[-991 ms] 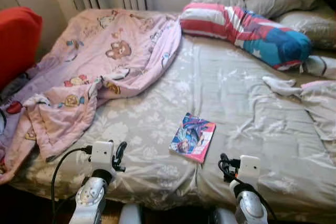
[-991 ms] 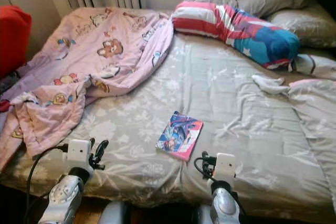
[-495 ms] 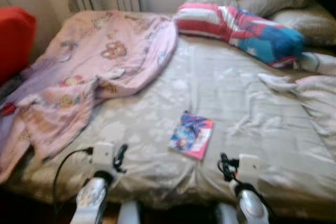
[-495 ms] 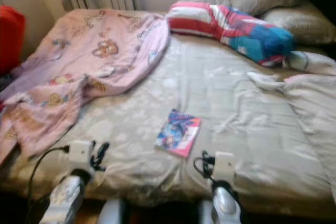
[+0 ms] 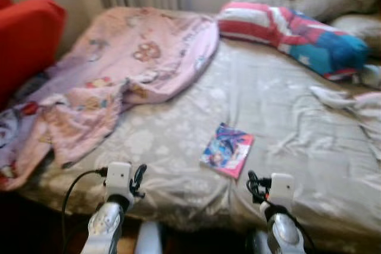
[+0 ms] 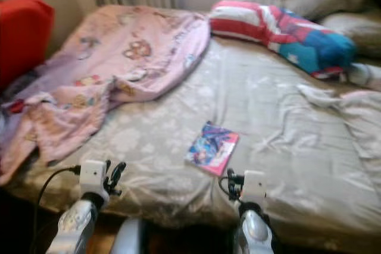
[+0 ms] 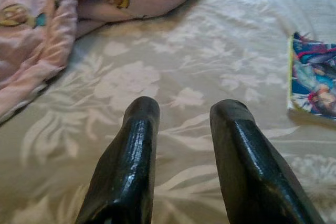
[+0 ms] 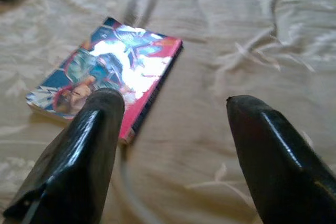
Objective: Clean up the room
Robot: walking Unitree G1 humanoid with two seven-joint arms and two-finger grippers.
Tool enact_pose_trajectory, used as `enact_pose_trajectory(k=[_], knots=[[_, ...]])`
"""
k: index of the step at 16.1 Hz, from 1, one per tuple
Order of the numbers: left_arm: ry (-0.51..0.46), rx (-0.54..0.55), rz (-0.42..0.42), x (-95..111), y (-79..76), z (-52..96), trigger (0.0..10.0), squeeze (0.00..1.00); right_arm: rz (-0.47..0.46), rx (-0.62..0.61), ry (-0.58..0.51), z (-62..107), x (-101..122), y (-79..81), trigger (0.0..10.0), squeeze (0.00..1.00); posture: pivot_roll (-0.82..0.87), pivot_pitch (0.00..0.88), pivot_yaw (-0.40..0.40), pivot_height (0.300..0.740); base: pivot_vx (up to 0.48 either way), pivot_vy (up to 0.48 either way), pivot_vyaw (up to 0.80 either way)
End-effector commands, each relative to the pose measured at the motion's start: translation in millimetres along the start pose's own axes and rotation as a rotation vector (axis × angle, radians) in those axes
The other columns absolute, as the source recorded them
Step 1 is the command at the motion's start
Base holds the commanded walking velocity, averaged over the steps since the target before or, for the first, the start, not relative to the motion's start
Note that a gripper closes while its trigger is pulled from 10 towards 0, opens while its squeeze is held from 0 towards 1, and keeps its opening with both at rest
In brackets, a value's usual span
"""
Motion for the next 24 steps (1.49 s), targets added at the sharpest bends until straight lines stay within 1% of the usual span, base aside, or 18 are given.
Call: enact_pose_trajectory(k=[1, 5, 8, 14, 15, 19, 24], knots=[[0.032, 0.016, 0.01, -7.6, 3.5, 4.1, 10.0, 0.0, 0.001, 0.002, 0.0, -2.9, 3.1, 1.0, 10.0, 0.0, 0.14, 0.078, 0.013, 0.615, 0.0, 0.0, 0.0], [0.029, 0.027, 0.019, -4.1, 6.0, 0.1, 10.0, 0.0, -0.022, -0.045, 0.004, -5.5, 5.5, -4.1, 10.0, 0.0, 0.13, 0.093, 0.014, 0.615, 0.0, 0.062, 0.0], [0.029, 0.03, 0.02, -3.7, 7.0, 0.2, 10.0, 0.0, -0.03, -0.063, 0.006, -5.3, 5.3, -6.3, 10.0, 0.0, 0.13, 0.106, 0.018, 0.615, 0.0, 0.369, 0.0], [0.027, 0.042, 0.022, -3.3, 9.0, 0.5, 10.0, 0.0, -0.034, -0.067, 0.011, -5.3, 4.6, -5.7, 10.0, 0.0, 0.14, 0.116, 0.019, 0.615, 0.0, 0.384, 0.0], [0.022, 0.034, 0.008, -2.5, 8.2, 0.3, 10.0, 0.0, -0.036, -0.066, 0.01, -6.1, 5.6, -5.0, 10.0, 0.0, 0.14, 0.114, 0.019, 0.615, 0.0, 0.0, 0.0], [-0.003, 0.019, 0.027, 1.6, 4.4, -0.6, 10.0, 0.0, -0.039, -0.065, 0.002, -8.0, 8.7, -4.5, 10.0, 0.0, 0.14, 0.117, 0.019, 0.615, 0.0, 0.0, 0.0], [0.004, 0.023, 0.022, 1.3, 5.4, -1.0, 10.0, 0.0, -0.051, -0.04, 0.013, -7.9, 7.2, -1.2, 10.0, 0.0, 0.13, 0.12, 0.021, 0.615, 0.0, 0.0, 0.0]])
Point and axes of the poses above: a point about 5 cm out from each wrist's last joint towards the gripper, its own z axis pointing back from the gripper into the wrist, its own x axis along the axis of the wrist's last joint, y = z × x, the point moved 2 cm from there along -z, pointing out of the wrist towards the gripper, and after that the axes turned 8 degrees about z, right-handed, at the moved point
